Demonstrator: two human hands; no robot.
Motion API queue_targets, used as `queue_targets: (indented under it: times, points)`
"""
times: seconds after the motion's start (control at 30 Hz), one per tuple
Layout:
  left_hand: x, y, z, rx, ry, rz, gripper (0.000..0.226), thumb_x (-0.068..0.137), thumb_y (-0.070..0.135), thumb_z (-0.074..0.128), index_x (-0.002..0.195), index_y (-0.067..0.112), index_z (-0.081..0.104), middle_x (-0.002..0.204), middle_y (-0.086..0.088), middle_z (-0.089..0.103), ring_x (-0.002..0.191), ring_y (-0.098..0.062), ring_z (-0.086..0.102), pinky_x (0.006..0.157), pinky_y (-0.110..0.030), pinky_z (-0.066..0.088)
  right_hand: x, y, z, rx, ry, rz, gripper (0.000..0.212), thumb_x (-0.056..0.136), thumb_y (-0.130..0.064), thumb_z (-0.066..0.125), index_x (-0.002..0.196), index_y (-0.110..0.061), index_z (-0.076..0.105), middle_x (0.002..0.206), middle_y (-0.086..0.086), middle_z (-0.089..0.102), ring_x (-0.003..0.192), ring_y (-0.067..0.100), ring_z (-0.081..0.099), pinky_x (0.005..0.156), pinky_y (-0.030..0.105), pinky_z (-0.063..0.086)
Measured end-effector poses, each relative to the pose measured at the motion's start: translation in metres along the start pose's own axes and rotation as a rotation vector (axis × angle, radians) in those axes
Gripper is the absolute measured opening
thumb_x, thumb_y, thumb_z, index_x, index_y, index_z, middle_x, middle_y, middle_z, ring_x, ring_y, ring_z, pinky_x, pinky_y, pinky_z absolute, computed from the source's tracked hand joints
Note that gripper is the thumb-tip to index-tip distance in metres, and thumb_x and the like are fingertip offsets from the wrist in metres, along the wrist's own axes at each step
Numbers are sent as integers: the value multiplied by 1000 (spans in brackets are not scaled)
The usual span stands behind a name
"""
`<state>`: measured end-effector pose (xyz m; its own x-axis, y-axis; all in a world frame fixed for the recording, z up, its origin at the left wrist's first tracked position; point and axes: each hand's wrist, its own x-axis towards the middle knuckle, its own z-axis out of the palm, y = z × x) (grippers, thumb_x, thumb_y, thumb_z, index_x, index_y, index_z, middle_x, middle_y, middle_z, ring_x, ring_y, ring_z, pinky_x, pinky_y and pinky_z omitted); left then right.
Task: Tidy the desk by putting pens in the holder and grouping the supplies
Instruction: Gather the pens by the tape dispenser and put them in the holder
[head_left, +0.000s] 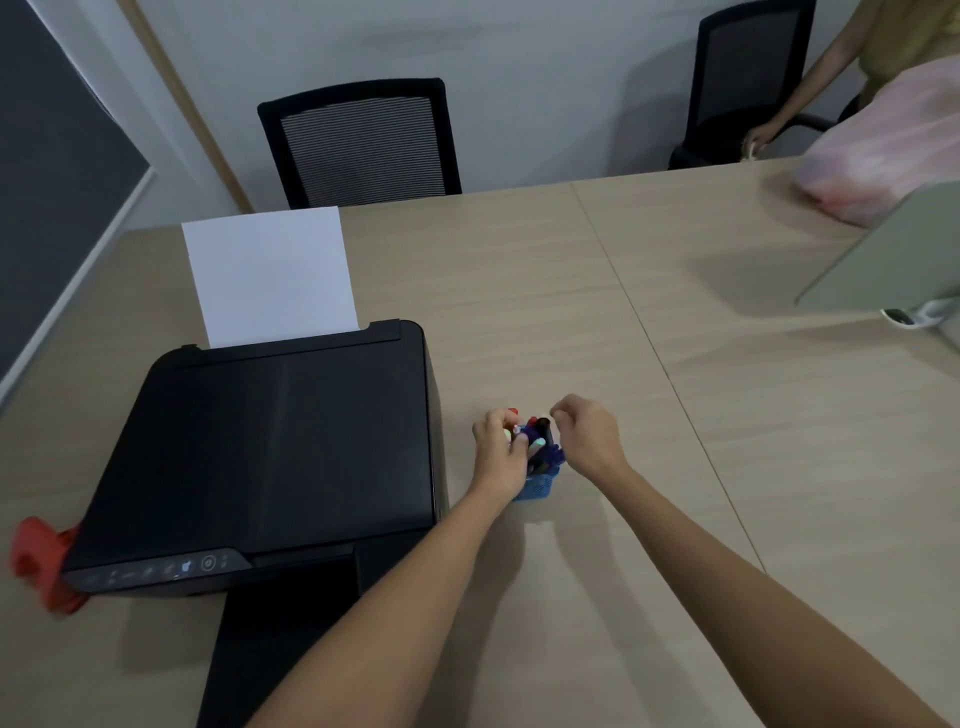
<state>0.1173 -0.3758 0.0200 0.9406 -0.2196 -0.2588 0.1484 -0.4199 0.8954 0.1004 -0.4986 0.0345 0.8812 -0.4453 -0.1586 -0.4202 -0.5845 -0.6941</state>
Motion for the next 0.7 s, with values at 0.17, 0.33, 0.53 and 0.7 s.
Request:
queue_targets:
  times: [0.17, 0.33, 0.53, 0.7]
  points:
    - [-7, -2, 4, -195, 134, -140, 74, 87, 56, 52, 148, 26, 23, 150, 2, 21, 136, -17, 32, 114, -34, 32, -17, 20, 9, 412, -234, 290, 39, 97, -29, 32, 115, -5, 56, 99, 12, 63, 91, 28, 65, 90, 50, 54]
    - [-9, -7, 14, -89, -60, -271, 65, 92, 64, 21, 150, 36, 17, 152, -11, 34, 134, -30, 44, 109, -44, 40, -28, 25, 21, 575, -436, 260, 55, 93, -60, 19, 120, -29, 56, 112, 1, 66, 106, 19, 61, 97, 42, 48]
    - [0, -4, 5, -875, 23, -561, 89, 66, 91, 30, 105, 20, 67, 84, -4, 77, 77, -22, 73, 84, -46, 58, -19, 20, 30, 891, -413, 439, 74, 91, -63, 4, 129, -25, 54, 123, 7, 60, 96, 15, 59, 95, 38, 42]
    - [21, -5, -9, -920, 136, -595, 82, 79, 82, 20, 79, 15, 68, 69, -9, 68, 65, -20, 62, 98, -43, 51, 2, 6, 42, 994, -446, 429, 75, 90, -64, 2, 140, -25, 43, 143, 10, 50, 116, 23, 53, 97, 37, 40]
